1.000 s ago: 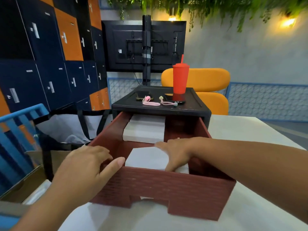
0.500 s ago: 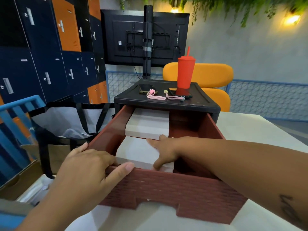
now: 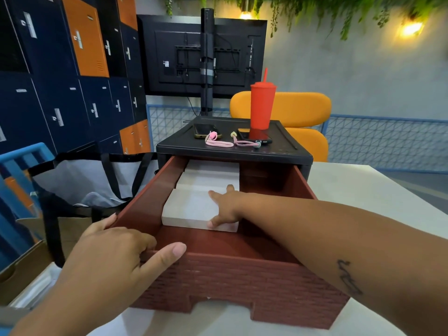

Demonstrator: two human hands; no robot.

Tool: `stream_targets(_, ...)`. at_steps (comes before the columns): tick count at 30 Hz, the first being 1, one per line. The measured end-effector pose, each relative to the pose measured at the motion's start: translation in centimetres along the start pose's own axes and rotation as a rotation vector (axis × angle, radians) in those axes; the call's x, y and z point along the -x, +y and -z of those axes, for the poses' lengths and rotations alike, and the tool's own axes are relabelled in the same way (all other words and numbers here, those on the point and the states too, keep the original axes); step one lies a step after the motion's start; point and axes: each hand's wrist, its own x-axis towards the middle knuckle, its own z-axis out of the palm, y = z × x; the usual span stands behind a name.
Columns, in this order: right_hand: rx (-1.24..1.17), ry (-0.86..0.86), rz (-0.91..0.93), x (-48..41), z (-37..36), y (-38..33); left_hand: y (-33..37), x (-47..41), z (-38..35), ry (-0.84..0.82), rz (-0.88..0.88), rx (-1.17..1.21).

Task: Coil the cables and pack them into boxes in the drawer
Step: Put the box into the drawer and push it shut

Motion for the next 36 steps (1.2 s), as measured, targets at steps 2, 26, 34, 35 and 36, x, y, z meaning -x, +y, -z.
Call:
stream_targets(2,-0.018,-0.007,-0.007,0.0,-0.1,0.1,0.0,-0.1,-0.1,0.0,0.0,-0.008)
stream_targets(26,-0.243,0.399,0.002,13.4,4.8,8.4,1.0,-1.2,2.4,-0.16,0.035,0.131)
stream_targets(34,-0.249,0.351,-0.036,12.4,5.8,13.1,3.0,-3.8,2.6,-0.352,0.05,0.158)
stream_targets(35,-0.261,0.346,-0.037,11.7,5.9,13.7,3.6,-4.2,2.6,-0.373,0.044,0.185)
stream_targets(36,-0.274,0.344,-0.038,11.0,6.1,14.2,4.1,-4.4,2.5,-0.39,0.039,0.212)
